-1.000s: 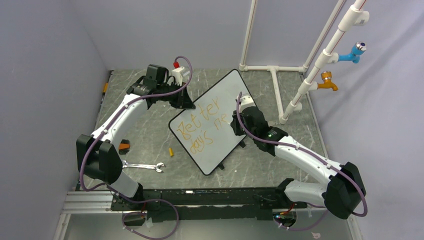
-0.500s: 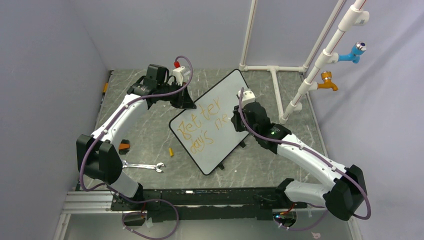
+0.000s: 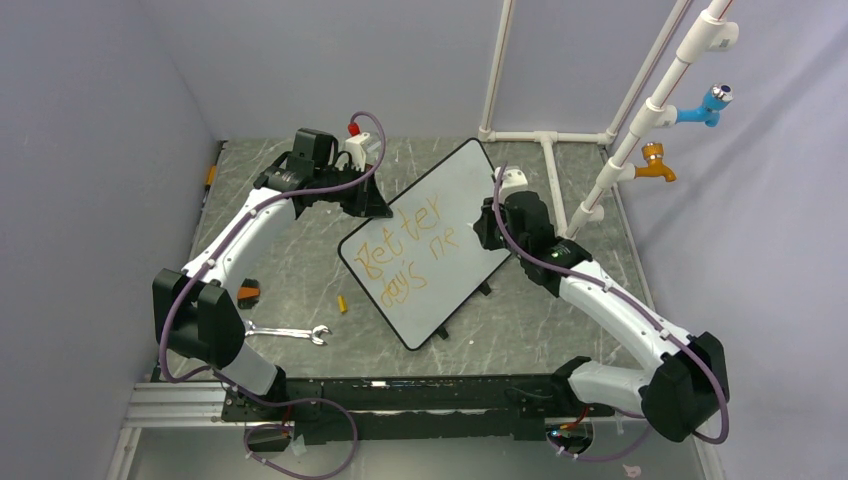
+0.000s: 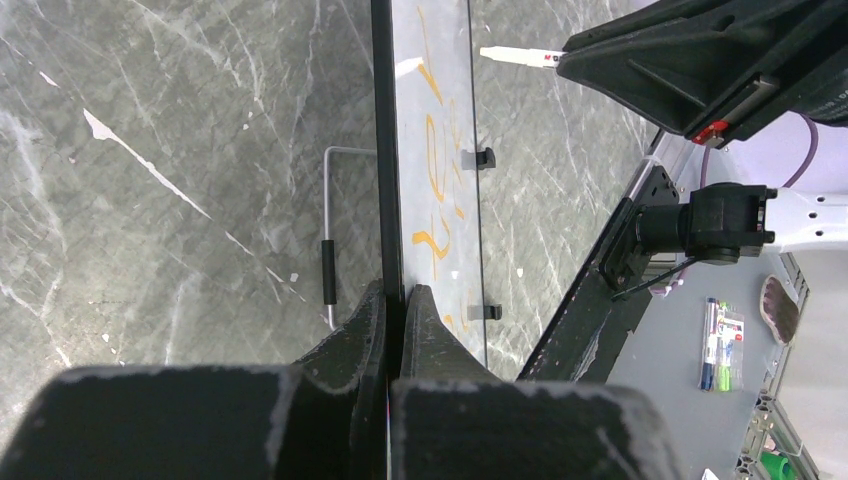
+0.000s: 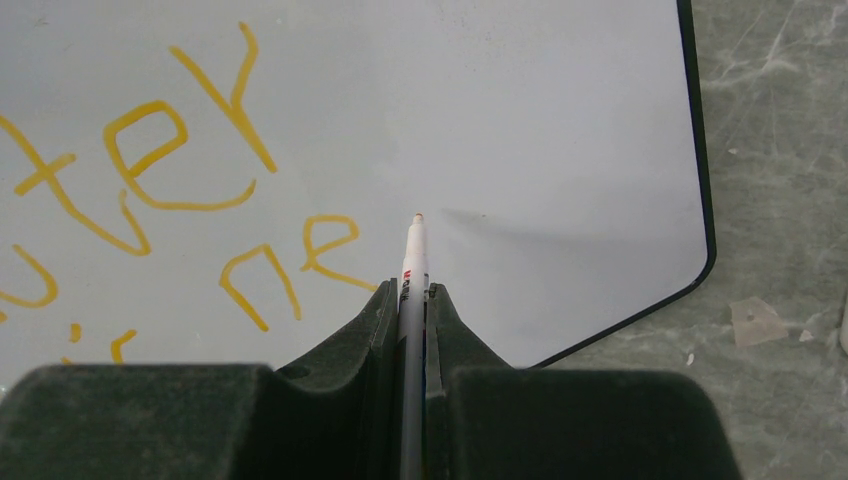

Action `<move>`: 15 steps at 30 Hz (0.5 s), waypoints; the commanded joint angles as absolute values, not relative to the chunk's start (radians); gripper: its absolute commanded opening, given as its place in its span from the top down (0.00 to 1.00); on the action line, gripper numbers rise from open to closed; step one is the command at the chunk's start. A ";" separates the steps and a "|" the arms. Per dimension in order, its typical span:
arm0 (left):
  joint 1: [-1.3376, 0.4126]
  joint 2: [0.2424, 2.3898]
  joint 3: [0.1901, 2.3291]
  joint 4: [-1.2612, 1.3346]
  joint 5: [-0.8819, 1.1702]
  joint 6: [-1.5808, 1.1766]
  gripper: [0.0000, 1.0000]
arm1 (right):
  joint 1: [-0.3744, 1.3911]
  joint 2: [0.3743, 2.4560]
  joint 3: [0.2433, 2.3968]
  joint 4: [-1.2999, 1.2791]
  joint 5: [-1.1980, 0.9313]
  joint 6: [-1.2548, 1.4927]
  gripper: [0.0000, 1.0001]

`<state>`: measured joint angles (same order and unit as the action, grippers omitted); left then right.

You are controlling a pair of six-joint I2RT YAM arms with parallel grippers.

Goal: Write a sentence on the whiteboard

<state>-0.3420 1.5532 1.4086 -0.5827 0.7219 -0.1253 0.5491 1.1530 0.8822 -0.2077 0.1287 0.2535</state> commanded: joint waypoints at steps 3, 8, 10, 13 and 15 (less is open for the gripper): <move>-0.373 1.554 1.420 -0.604 0.745 -0.042 1.00 | 0.498 1.176 0.925 -0.125 0.023 0.261 1.00; -0.374 1.554 1.418 -0.603 0.743 -0.043 1.00 | 0.477 1.193 0.925 -0.109 0.005 0.265 1.00; -0.374 1.555 1.419 -0.603 0.743 -0.043 1.00 | 0.471 1.197 0.929 -0.105 -0.007 0.265 1.00; -0.373 1.555 1.421 -0.604 0.744 -0.043 1.00 | 0.465 1.211 0.937 -0.103 -0.028 0.261 1.00; -0.374 1.554 1.418 -0.602 0.745 -0.043 1.00 | 0.461 1.222 0.942 -0.103 -0.035 0.259 1.00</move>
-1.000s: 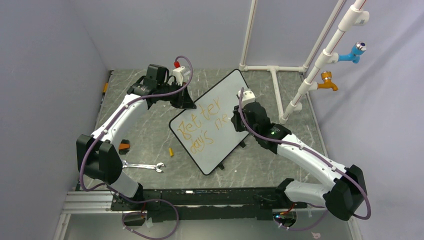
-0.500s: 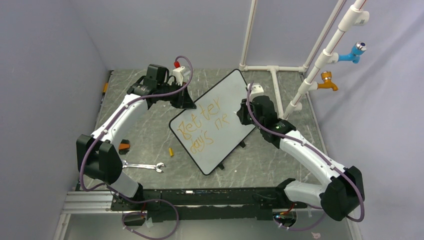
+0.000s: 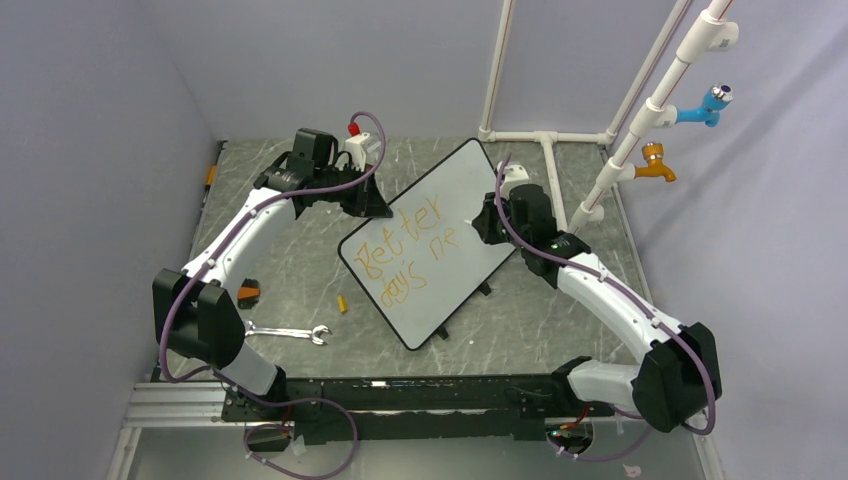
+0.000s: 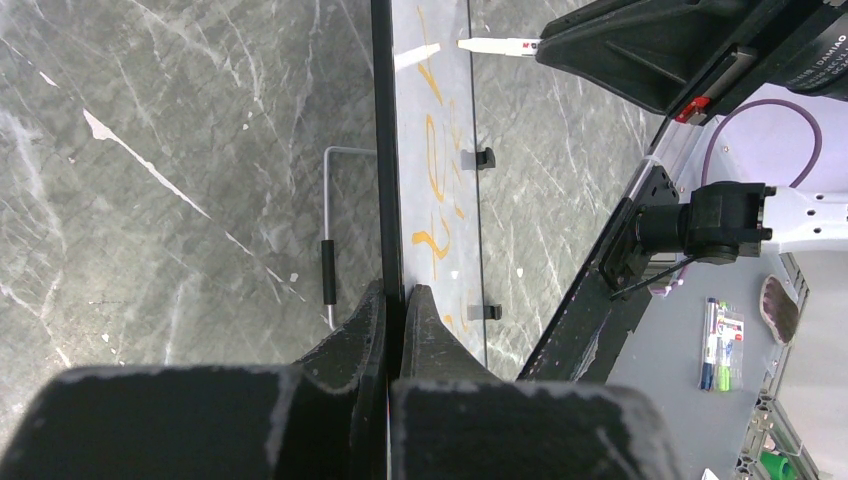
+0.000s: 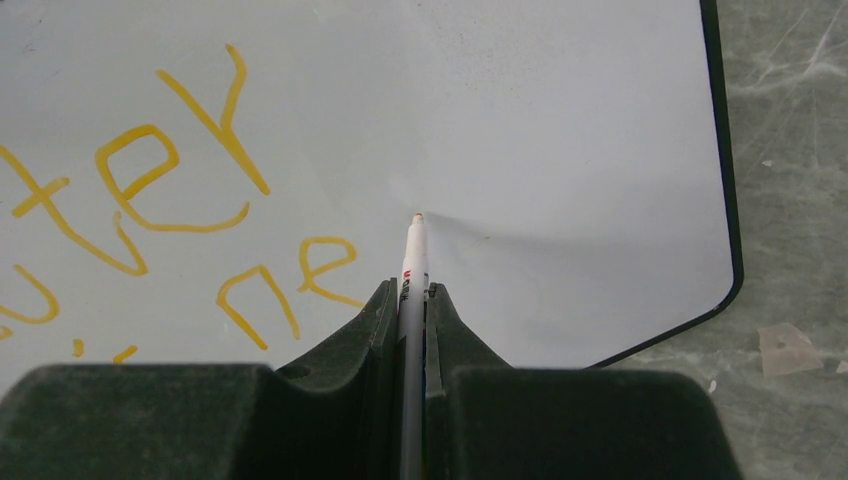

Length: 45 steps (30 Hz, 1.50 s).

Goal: Write a sentence on the whiteboard

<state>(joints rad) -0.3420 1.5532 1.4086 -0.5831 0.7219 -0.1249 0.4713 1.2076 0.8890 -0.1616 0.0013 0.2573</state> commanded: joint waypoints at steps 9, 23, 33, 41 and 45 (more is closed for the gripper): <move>-0.374 1.554 1.417 -0.602 0.745 -0.043 1.00 | 0.458 1.251 0.949 -0.091 -0.094 0.262 1.00; -0.374 1.552 1.419 -0.602 0.744 -0.043 1.00 | 0.457 1.256 0.910 -0.081 -0.174 0.268 1.00; -0.374 1.551 1.420 -0.603 0.747 -0.043 1.00 | 0.458 1.222 0.843 -0.093 -0.183 0.283 1.00; -0.374 1.550 1.419 -0.601 0.747 -0.045 1.00 | 0.459 1.174 0.792 -0.117 -0.176 0.293 1.00; -0.374 1.549 1.419 -0.600 0.746 -0.045 1.00 | 0.459 1.171 0.794 -0.144 -0.128 0.292 1.00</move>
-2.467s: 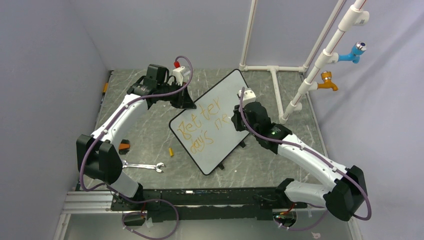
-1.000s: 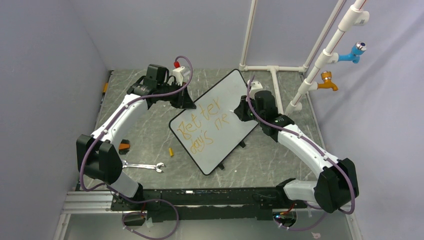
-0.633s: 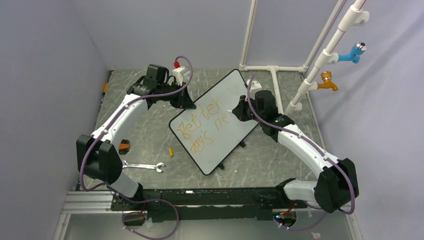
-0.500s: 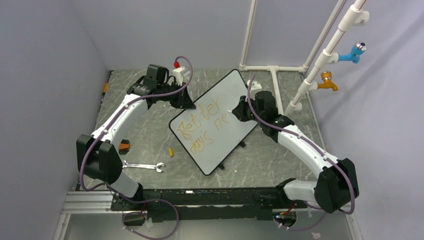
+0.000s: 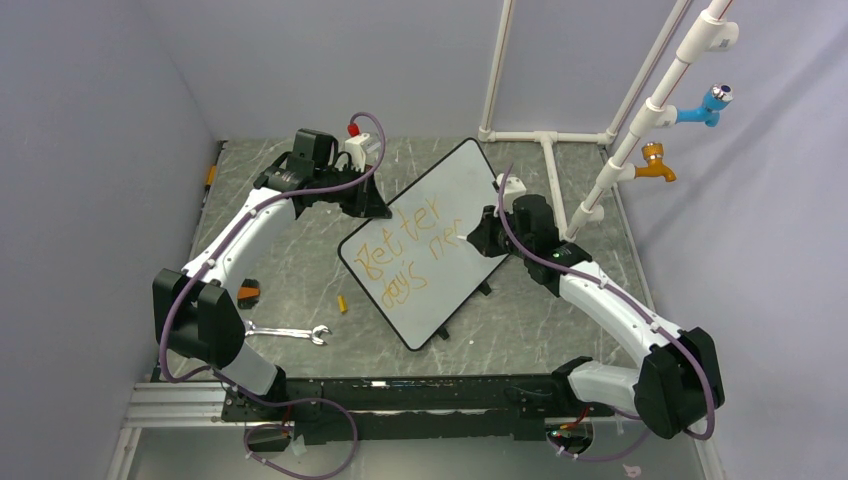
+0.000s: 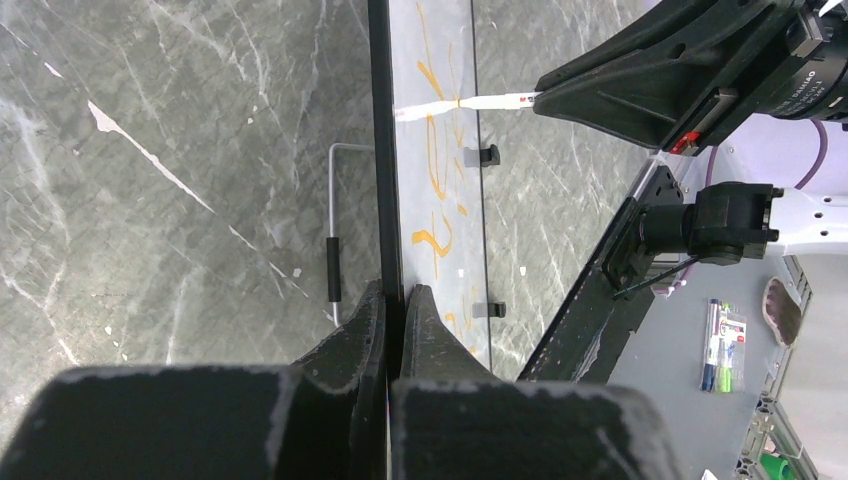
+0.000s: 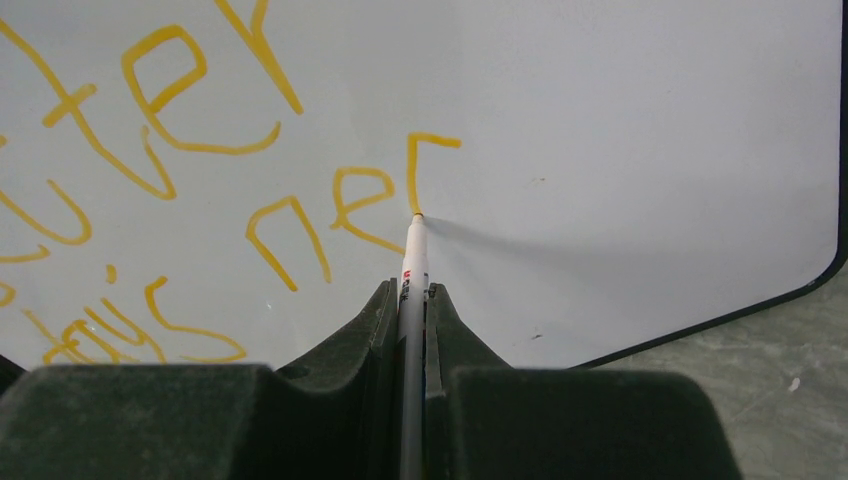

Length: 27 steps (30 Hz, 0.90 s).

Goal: Write a sentence on the whiteboard

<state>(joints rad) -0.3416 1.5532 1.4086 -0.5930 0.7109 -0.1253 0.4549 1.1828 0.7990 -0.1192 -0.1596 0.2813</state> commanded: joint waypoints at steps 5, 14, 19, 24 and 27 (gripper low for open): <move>-0.374 1.545 1.416 -0.598 0.746 -0.046 1.00 | 0.459 1.181 0.813 -0.164 -0.076 0.290 1.00; -0.374 1.544 1.416 -0.598 0.749 -0.046 1.00 | 0.458 1.226 0.900 -0.175 -0.038 0.287 1.00; -0.374 1.543 1.415 -0.598 0.749 -0.046 1.00 | 0.458 1.256 0.953 -0.171 -0.040 0.285 1.00; -0.374 1.542 1.416 -0.598 0.748 -0.044 1.00 | 0.458 1.282 0.986 -0.168 -0.050 0.286 1.00; -0.374 1.543 1.416 -0.601 0.747 -0.043 1.00 | 0.459 1.288 0.986 -0.156 -0.060 0.289 1.00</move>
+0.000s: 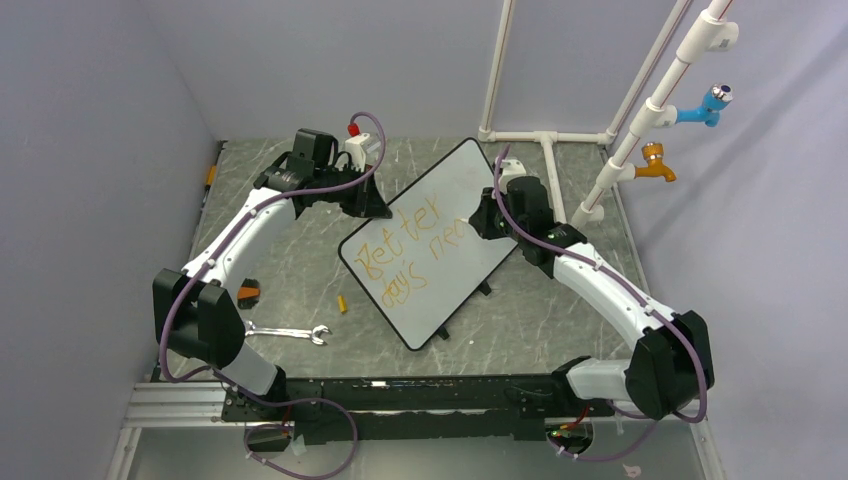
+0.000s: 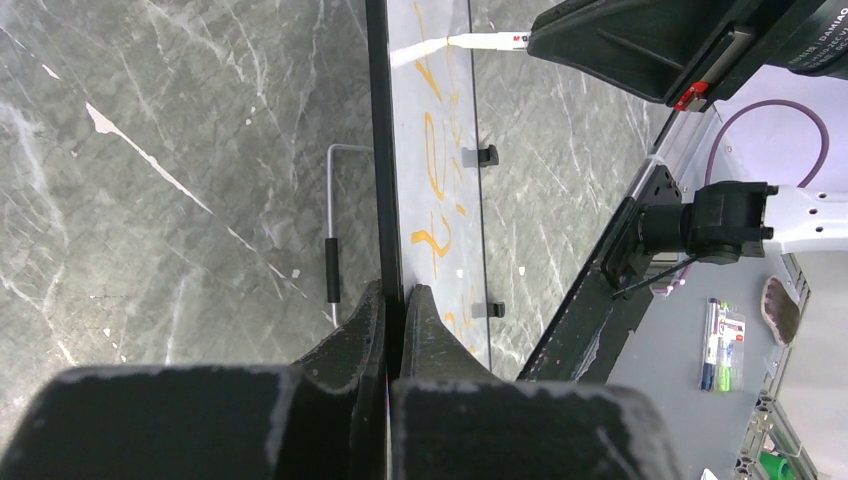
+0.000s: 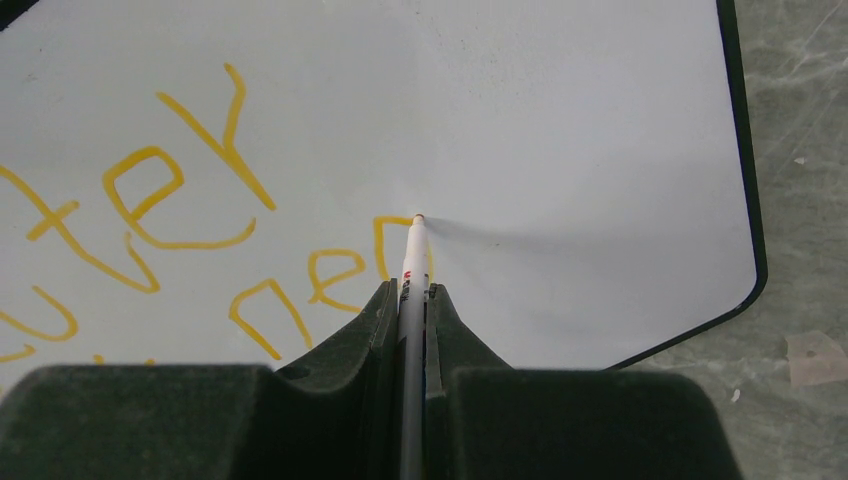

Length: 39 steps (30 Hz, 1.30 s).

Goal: Write a sentence on the whiteboard

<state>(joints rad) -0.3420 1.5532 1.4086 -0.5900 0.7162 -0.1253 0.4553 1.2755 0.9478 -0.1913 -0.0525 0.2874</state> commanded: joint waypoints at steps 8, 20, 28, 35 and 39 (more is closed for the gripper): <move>-0.374 1.543 1.417 -0.600 0.743 -0.042 1.00 | 0.459 1.266 0.941 -0.152 -0.069 0.291 1.00; -0.374 1.542 1.416 -0.600 0.743 -0.043 1.00 | 0.459 1.212 0.841 -0.151 -0.054 0.298 1.00; -0.374 1.542 1.416 -0.601 0.745 -0.044 1.00 | 0.459 1.202 0.843 -0.175 -0.003 0.286 1.00; -0.374 1.542 1.416 -0.602 0.743 -0.041 1.00 | 0.458 1.208 0.865 -0.194 0.042 0.274 1.00; -0.374 1.543 1.417 -0.601 0.742 -0.042 1.00 | 0.458 1.193 0.883 -0.213 0.033 0.276 1.00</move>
<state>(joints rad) -0.3420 1.5532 1.4086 -0.5880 0.7181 -0.1249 0.4557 1.2190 0.8509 -0.1940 0.0174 0.2840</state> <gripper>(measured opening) 0.034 0.122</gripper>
